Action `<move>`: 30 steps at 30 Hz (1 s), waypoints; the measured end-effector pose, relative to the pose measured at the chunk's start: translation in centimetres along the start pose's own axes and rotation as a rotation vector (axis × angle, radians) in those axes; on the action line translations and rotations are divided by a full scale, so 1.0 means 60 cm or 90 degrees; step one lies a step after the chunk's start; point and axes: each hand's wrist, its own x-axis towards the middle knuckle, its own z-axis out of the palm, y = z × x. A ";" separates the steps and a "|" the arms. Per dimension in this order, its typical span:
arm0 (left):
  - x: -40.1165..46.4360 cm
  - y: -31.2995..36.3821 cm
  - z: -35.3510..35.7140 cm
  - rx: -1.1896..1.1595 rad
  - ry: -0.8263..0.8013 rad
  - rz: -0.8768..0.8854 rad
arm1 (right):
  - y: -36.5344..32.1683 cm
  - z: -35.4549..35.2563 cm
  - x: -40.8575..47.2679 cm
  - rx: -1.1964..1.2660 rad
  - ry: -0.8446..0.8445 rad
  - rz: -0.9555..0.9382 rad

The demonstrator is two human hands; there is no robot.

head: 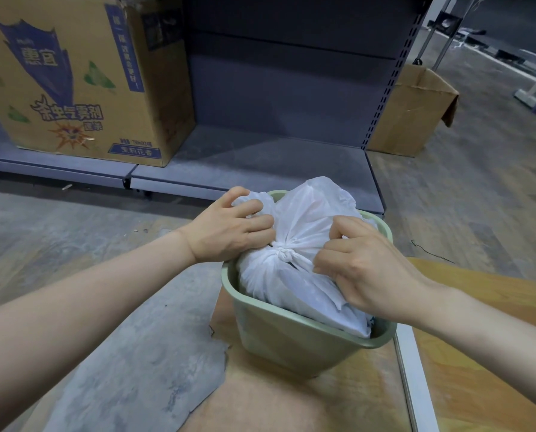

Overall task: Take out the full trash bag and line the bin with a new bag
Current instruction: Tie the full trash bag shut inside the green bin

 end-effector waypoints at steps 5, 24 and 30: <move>0.000 0.003 0.003 0.006 0.015 -0.016 | 0.004 0.008 -0.010 -0.101 0.027 -0.005; -0.036 0.040 -0.082 -0.150 -0.036 -0.132 | -0.002 0.006 0.070 -0.028 -0.128 -0.058; -0.068 0.083 -0.084 -0.193 -0.041 -0.044 | 0.012 0.024 0.087 -0.062 -0.181 -0.082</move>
